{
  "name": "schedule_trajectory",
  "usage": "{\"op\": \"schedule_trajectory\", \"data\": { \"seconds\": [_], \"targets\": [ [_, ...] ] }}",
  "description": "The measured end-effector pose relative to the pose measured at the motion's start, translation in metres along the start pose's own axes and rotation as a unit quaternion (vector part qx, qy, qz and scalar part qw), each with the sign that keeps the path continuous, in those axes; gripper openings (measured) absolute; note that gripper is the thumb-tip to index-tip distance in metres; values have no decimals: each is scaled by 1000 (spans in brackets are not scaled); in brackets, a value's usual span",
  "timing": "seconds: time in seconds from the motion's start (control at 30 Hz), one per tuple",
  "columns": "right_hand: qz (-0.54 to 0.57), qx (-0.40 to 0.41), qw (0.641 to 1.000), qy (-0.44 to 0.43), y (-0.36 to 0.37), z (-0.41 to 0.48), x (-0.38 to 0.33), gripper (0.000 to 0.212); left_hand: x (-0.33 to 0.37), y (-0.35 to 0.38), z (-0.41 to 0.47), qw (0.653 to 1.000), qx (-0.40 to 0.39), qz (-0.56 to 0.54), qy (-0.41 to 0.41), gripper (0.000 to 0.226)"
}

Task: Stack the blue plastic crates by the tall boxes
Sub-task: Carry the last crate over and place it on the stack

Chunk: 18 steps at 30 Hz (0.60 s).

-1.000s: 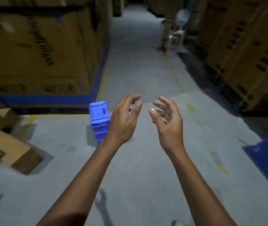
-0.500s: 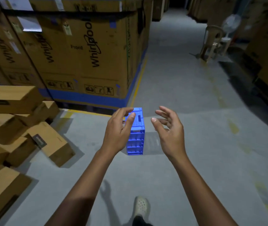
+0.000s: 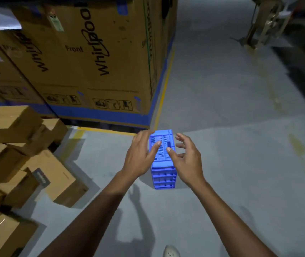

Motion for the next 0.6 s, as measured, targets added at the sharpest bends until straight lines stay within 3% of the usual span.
{"op": "schedule_trajectory", "data": {
  "seconds": [0.13, 0.3, 0.43, 0.6],
  "targets": [
    [-61, -4, 998, 22, 43, 64, 79, 53, -78, 78, 23, 993, -81, 66, 57, 46],
    [-154, -17, 985, 73, 98, 121, 236, 56, -211, 206, 29, 960, -225, 135, 95, 59],
    [-269, -46, 958, 91, 135, 154, 341, 56, -280, 287, 29, 955, -247, 139, 90, 69],
    [-374, -83, 914, 135, 182, 186, 424, 77, -336, 374, 20, 940, -288, 151, 104, 81]
  ]
}}
Point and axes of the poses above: each hand's wrist, its own z-axis towards the middle knuckle, its own y-axis out of the palm, x = y × z, the point moved 6 cm from there along z, towards the middle knuckle, and after that the axes turned 8 degrees about y, right-handed, at the moved point
